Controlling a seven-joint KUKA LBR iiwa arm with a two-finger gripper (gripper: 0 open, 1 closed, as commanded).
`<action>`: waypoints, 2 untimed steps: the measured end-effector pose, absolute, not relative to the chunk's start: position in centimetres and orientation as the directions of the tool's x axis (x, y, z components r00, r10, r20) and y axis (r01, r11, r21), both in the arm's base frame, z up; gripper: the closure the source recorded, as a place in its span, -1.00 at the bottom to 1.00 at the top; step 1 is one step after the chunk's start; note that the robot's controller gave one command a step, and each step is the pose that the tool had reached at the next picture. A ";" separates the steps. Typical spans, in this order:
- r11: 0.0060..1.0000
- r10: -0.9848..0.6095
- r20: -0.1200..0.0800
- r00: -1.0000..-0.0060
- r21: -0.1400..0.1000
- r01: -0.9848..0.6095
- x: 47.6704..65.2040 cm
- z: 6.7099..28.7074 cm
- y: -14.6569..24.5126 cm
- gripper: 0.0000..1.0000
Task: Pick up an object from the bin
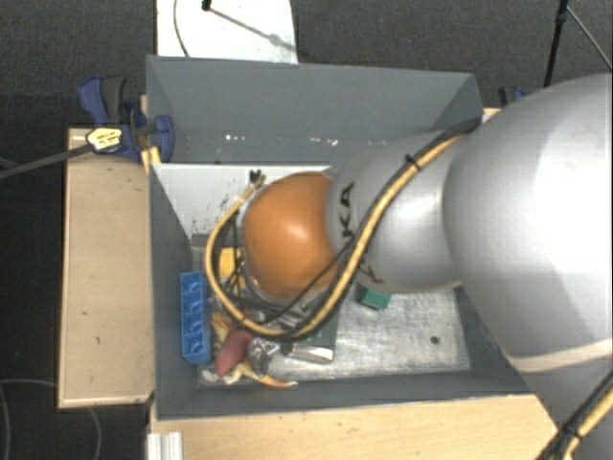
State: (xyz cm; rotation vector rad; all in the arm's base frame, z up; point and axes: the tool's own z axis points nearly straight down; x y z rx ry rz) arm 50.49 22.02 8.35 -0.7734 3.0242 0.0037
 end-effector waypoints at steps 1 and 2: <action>0.792 -0.610 -0.003 -0.792 -0.007 -0.610 51.7 7.6 21.9 -1.00; 0.832 -0.555 -0.012 -0.832 -0.006 -0.555 50.4 7.5 21.2 -1.00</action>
Offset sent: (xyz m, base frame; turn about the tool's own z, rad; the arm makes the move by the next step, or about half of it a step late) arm -0.0178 -0.0156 -0.0135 -0.3731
